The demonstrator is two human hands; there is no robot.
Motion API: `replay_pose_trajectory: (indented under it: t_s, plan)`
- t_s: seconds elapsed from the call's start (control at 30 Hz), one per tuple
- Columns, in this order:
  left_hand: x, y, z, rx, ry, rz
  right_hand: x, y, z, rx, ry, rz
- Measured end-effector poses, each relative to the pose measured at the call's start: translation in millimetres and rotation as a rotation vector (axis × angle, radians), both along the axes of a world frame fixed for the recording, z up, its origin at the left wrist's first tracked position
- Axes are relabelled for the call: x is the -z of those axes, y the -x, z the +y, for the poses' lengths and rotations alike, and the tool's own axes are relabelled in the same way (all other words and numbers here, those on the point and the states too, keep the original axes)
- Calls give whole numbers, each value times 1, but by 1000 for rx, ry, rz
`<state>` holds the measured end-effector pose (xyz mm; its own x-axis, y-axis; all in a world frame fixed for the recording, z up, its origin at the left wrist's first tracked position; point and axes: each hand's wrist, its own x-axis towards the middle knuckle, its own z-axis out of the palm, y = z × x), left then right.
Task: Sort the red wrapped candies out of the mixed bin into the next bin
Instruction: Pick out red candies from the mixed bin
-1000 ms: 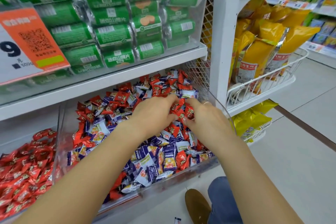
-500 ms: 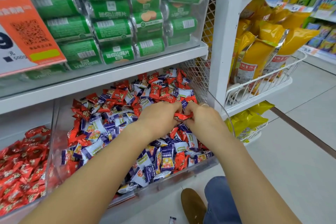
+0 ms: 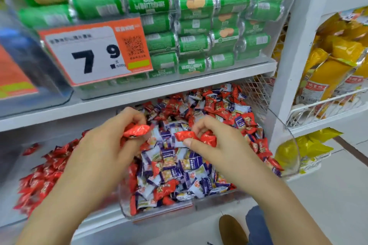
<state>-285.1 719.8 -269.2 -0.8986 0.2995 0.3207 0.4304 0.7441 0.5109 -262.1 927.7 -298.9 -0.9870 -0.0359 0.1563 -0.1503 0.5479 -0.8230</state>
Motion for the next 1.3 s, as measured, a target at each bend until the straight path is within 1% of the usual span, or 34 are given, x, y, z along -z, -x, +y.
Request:
replay_pose_trajectory:
  t_s: [0.1,0.17,0.23,0.3,0.4,0.5,0.53,0.57,0.6,0.67,0.73,0.8,0.87,0.93,1.03,1.1,1.17,1.2,1.3]
  plan:
    - [15,-2,-59,-197,-76,8,-7,8,-48,-99,-39,32]
    - [35,5,-92,-348,-124,-13,-7,14,-82,-124,-65,83]
    - [57,12,-115,-457,-119,-48,-3,21,-114,-115,-87,152]
    - [75,18,-129,-520,-105,-92,2,27,-142,-123,-137,197]
    - [89,31,-140,-530,-85,-159,5,40,-172,-191,-295,230]
    - [94,39,-149,-447,-113,-296,11,51,-184,-354,-618,134]
    - [95,40,-152,-413,-102,-326,12,54,-183,-394,-676,113]
    - [97,40,-156,-402,-61,-354,13,56,-179,-413,-674,109]
    - [98,40,-159,-417,-6,-367,12,57,-173,-413,-611,116]
    - [97,40,-165,-495,68,-342,8,59,-155,-345,-415,118]
    - [91,40,-166,-547,-9,-294,3,59,-131,-249,-228,77]
    - [85,38,-158,-532,-126,-244,0,57,-106,-168,-116,17]
    - [81,36,-140,-475,-205,-186,0,55,-80,-96,-127,-16]
    - [75,32,-113,-379,-299,-153,3,54,-58,-24,-201,-42]
    - [70,28,-68,-236,-433,-212,10,49,-32,67,-285,-35]
    - [67,27,-46,-170,-481,-276,15,48,-22,105,-313,-34]
    - [67,27,-29,-134,-457,-341,21,48,-13,154,-336,-13]
    - [68,27,-24,-140,-424,-343,23,49,-9,184,-351,12]
    - [75,28,-15,-185,-305,-278,22,54,3,292,-398,86]
